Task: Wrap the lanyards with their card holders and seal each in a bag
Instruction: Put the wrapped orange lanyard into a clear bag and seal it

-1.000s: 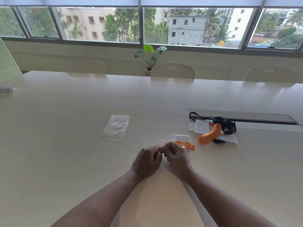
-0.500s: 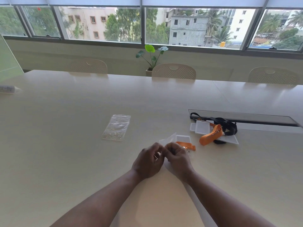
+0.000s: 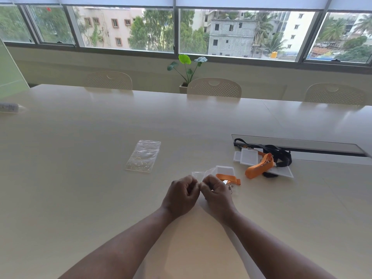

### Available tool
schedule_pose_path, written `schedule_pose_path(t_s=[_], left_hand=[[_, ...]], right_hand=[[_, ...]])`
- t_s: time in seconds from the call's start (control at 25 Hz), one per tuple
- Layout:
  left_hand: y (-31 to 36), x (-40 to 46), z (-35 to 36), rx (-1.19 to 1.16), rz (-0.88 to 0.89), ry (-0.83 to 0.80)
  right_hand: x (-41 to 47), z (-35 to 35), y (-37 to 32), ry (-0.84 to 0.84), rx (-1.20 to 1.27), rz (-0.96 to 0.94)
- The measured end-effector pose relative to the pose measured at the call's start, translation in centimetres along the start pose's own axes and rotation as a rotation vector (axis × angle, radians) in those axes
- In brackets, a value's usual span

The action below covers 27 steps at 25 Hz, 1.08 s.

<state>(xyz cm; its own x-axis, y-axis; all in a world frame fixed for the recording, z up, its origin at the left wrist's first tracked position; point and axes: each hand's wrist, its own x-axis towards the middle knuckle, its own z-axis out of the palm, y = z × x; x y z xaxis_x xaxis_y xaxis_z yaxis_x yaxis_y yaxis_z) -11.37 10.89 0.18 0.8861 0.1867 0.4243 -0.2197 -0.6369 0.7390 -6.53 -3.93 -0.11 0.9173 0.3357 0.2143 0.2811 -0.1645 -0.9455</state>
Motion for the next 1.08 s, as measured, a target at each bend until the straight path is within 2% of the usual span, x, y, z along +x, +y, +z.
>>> schedule_pose_path(t_s=[0.44, 0.68, 0.84, 1.08], left_hand=[[-0.1, -0.08, 0.1, 0.038, 0.037, -0.017], [-0.18, 0.18, -0.04, -0.041, -0.004, -0.064], [-0.29, 0.24, -0.23, -0.07, -0.039, -0.108], [-0.22, 0.4, -0.38, -0.078, -0.025, -0.207]], right_hand=[[-0.23, 0.29, 0.14, 0.048, -0.147, -0.04], [0.22, 0.33, -0.14, -0.028, -0.148, 0.018], [0.07, 0.34, 0.05, -0.059, -0.092, 0.007], [0.29, -0.21, 0.28, -0.155, 0.145, 0.092]])
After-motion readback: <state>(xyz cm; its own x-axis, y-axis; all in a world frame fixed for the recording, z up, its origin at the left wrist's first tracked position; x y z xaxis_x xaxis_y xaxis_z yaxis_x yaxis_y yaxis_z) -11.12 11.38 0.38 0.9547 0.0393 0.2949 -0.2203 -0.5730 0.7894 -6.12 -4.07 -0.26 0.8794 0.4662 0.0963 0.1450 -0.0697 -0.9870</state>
